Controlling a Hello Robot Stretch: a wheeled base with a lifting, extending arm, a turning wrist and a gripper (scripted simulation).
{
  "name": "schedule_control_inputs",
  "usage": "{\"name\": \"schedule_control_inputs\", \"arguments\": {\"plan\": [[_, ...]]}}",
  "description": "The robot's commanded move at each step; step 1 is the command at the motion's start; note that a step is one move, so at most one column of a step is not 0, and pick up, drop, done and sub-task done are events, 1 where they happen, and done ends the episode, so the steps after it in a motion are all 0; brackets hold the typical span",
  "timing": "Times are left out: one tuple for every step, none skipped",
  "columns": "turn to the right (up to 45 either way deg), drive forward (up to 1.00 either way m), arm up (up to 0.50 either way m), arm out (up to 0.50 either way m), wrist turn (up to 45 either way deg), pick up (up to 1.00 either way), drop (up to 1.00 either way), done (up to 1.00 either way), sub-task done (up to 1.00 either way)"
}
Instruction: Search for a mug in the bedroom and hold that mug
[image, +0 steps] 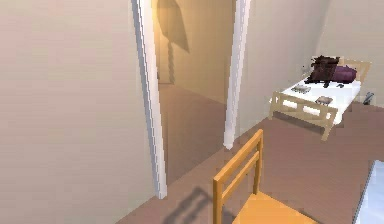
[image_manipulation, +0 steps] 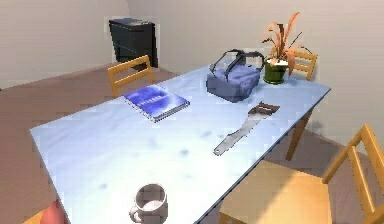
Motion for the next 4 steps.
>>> {"name": "schedule_control_inputs", "arguments": {"plan": [[0.0, 0.0, 0.36, 0.0, 0.0, 0.0, 0.0, 0.0, 0.0], [0.0, 0.0, 0.0, 0.06, 0.0, 0.0, 0.0, 0.0, 0.0], [0.0, 0.0, 0.0, 0.0, 45.0, 0.0, 0.0, 0.0, 0.0], [0.0, 0.0, 0.0, 0.0, 45.0, 0.0, 0.0, 0.0, 0.0]]}}
